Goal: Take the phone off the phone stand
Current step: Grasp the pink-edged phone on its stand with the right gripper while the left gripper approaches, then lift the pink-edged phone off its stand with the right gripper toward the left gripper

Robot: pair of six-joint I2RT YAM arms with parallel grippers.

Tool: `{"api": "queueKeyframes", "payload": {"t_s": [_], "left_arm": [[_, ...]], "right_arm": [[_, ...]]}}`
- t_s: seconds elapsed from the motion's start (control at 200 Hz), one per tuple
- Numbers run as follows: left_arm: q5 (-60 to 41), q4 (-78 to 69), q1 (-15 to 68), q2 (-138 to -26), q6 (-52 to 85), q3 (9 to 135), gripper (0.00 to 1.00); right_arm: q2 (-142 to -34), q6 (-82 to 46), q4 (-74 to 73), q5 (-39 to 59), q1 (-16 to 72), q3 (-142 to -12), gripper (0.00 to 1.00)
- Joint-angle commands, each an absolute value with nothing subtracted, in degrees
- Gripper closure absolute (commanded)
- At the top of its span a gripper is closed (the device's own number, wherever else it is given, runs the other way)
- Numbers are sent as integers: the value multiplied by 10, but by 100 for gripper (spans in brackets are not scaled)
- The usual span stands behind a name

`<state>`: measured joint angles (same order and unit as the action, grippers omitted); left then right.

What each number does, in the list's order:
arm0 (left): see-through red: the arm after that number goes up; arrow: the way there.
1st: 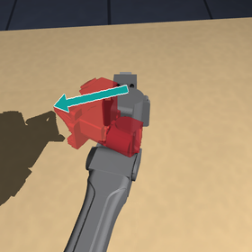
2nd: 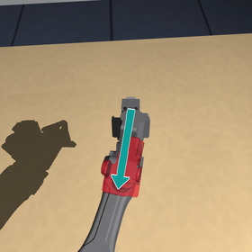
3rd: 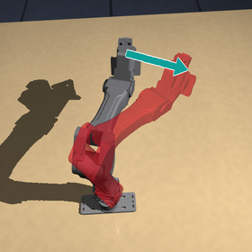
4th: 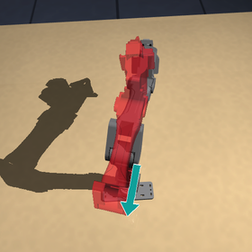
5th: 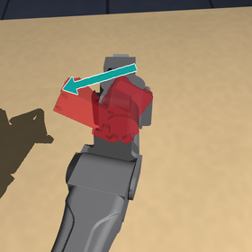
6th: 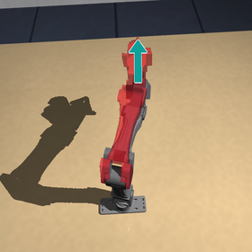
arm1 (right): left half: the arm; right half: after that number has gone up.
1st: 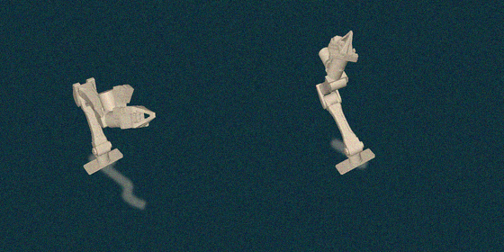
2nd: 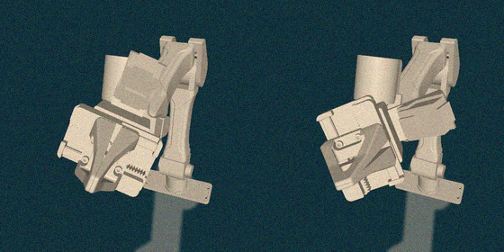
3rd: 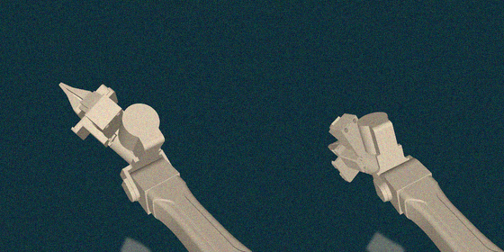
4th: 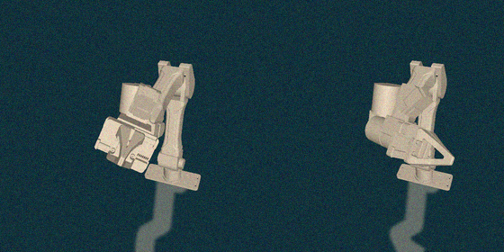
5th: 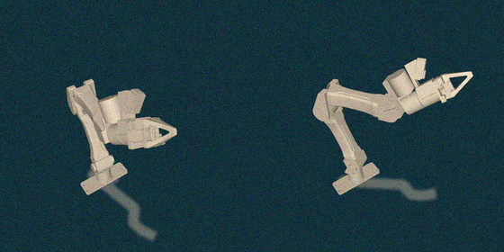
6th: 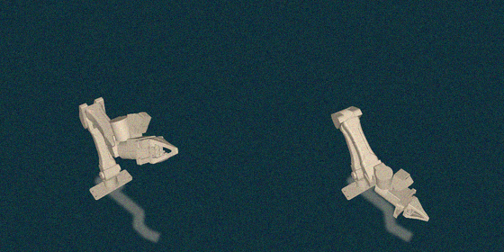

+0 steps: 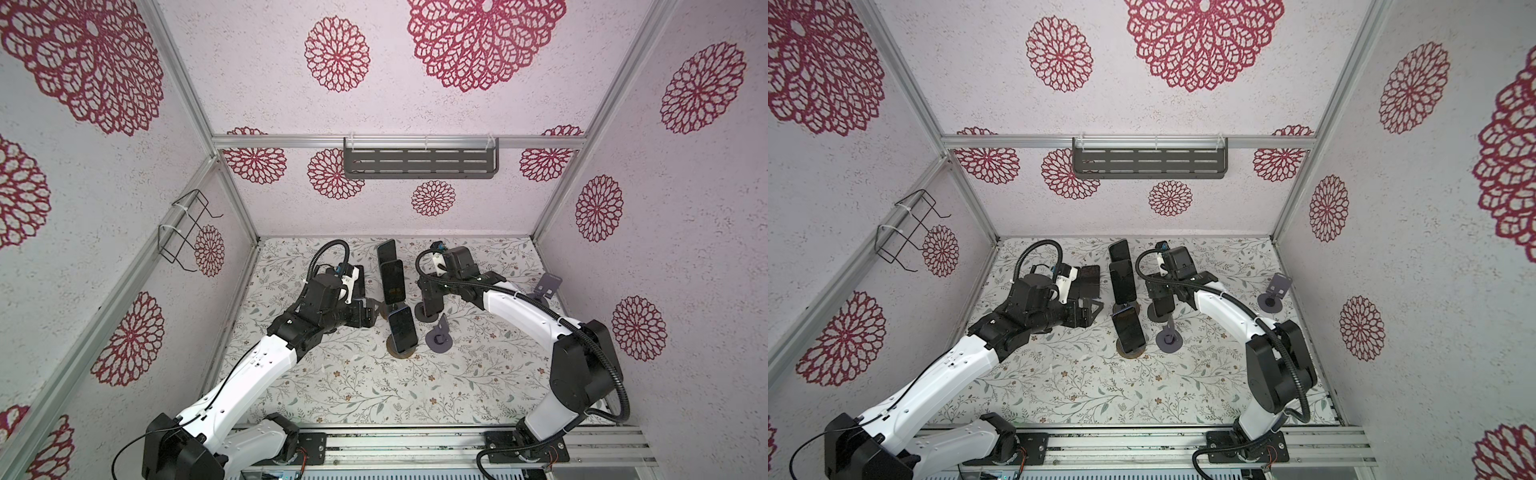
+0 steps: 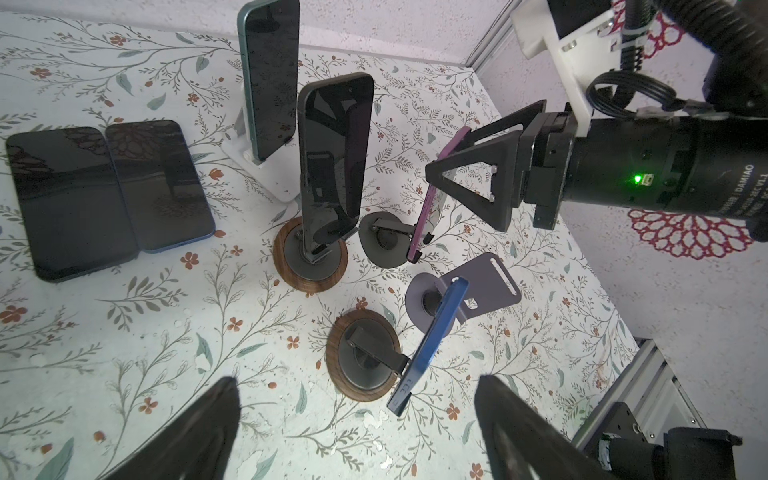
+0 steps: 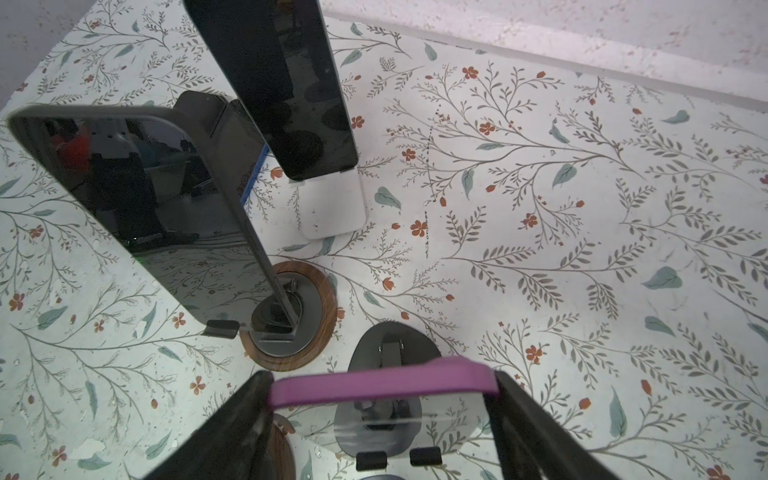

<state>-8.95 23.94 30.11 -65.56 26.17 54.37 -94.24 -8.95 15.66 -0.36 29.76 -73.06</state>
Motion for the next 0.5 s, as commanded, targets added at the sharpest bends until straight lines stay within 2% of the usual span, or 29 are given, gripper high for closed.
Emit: {"api": "queueKeyframes", "payload": {"t_s": [0.0, 0.185, 0.495], "left_arm": [[-77, 236, 306, -653, 261, 543, 7], [-74, 236, 307, -650, 261, 542, 8], [-76, 243, 309, -668, 232, 591, 8]], "right_arm": [[-940, -97, 155, -20, 300, -742, 23], [-929, -95, 161, -29, 300, -744, 31], [-911, -97, 196, -46, 300, -770, 34]]}}
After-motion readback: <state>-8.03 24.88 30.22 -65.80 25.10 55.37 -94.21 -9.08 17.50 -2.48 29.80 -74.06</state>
